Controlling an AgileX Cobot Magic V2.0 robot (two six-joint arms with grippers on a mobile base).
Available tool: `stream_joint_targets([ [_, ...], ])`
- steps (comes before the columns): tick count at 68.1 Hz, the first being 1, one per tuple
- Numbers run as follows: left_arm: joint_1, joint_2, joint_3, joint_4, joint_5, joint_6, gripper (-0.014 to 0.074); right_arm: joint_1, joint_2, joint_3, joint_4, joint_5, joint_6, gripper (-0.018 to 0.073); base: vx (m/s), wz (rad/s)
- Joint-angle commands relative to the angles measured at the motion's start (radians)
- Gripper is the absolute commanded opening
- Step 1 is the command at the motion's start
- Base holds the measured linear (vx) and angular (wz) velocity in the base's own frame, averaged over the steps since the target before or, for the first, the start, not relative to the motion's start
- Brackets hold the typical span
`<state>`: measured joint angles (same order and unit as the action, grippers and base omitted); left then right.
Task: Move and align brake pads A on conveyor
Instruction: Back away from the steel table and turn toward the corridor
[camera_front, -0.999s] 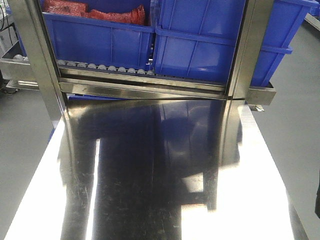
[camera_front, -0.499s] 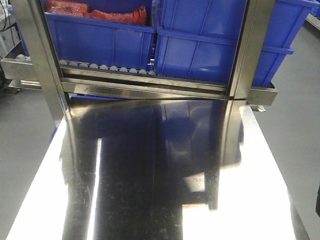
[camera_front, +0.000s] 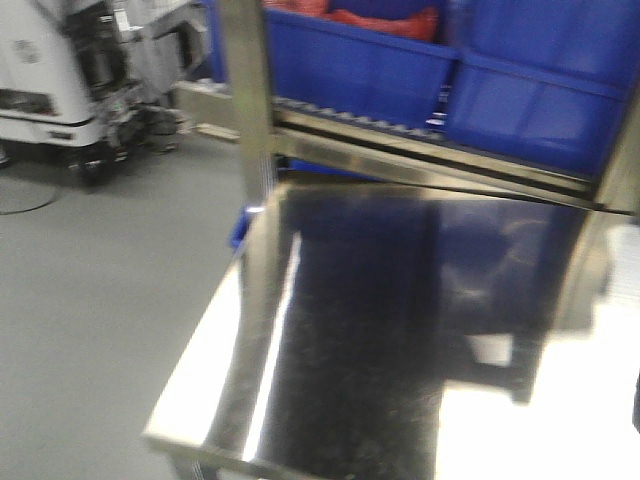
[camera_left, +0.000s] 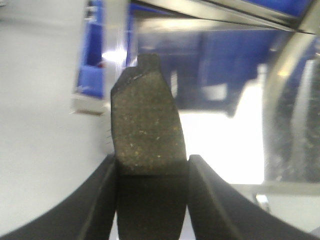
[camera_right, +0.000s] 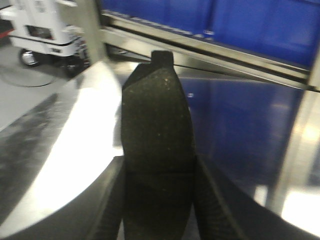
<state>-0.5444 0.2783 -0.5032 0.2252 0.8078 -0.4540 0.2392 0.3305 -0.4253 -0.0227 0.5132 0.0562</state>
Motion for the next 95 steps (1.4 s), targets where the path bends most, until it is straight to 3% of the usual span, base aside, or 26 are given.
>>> stream_joint_targets([
  [1,-0.004,0.010,-0.031,0.016,-0.086,0.000,-0.0006,-0.007,0.005,-0.030,-0.003,-0.103,-0.004,-0.0007,-0.20,0.79],
  [95,-0.004,0.010,-0.031,0.016,-0.084,0.000,-0.0006,-0.007,0.005,-0.030,-0.007,-0.092,-0.004,-0.0007,-0.17,0.75],
])
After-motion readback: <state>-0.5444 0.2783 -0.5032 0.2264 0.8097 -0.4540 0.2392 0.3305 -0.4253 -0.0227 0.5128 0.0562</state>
